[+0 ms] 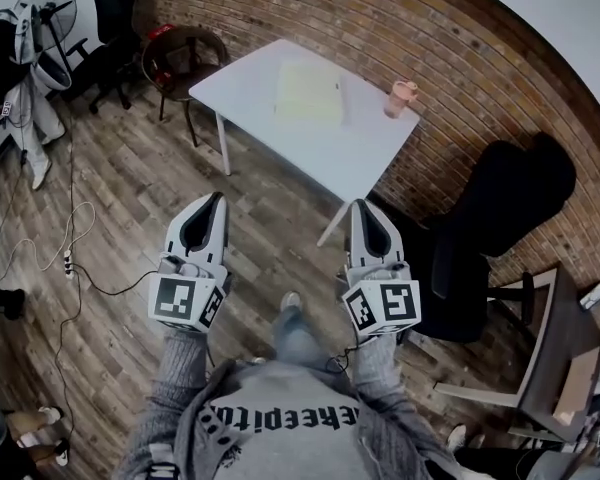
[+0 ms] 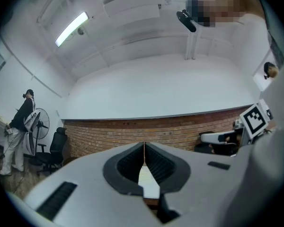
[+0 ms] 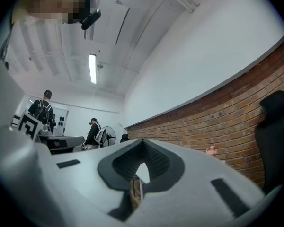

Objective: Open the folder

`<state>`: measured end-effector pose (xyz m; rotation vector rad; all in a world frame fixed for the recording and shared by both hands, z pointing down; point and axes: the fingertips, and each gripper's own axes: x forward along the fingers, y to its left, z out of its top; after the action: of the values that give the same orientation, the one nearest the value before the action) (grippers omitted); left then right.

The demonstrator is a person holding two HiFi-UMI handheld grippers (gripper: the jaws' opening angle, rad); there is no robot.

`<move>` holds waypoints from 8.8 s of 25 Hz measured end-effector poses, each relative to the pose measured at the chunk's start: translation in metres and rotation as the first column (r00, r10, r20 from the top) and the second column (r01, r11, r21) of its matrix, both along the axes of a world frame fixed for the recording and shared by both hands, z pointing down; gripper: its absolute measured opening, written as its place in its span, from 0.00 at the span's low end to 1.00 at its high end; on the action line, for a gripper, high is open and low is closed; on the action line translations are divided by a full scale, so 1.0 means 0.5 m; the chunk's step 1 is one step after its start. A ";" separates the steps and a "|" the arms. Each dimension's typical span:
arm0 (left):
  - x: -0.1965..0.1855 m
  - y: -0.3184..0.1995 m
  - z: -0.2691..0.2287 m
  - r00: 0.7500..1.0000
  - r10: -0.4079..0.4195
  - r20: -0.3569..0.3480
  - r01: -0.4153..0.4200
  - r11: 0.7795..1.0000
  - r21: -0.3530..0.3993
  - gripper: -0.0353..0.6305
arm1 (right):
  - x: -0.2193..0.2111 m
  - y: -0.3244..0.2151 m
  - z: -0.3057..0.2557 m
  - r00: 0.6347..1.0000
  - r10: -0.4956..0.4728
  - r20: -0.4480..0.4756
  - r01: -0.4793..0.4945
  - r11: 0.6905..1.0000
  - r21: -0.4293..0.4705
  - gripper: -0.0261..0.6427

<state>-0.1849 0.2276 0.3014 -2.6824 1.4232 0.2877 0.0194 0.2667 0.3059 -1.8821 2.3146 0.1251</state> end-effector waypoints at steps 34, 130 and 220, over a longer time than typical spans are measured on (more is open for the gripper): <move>0.282 -0.431 -0.050 0.997 -0.067 0.046 0.065 0.997 0.049 0.07 | 0.264 -0.475 -0.007 0.993 -0.108 0.053 0.107 0.994 0.022 0.05; 0.530 -1.005 0.632 0.197 0.213 0.957 -0.304 0.941 -0.147 0.23 | 0.386 -0.997 0.353 0.993 0.115 0.037 -0.087 0.896 -0.436 0.05; 0.127 -1.078 0.557 0.975 -0.191 0.115 0.215 0.671 -0.710 0.07 | 0.301 -1.066 0.630 0.999 -0.029 -0.042 -0.011 0.687 -0.726 0.04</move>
<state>-0.1215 -0.3116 0.5799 -2.9852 2.1679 -0.4434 0.1700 -0.2664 0.6207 -2.1752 2.6368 -0.9080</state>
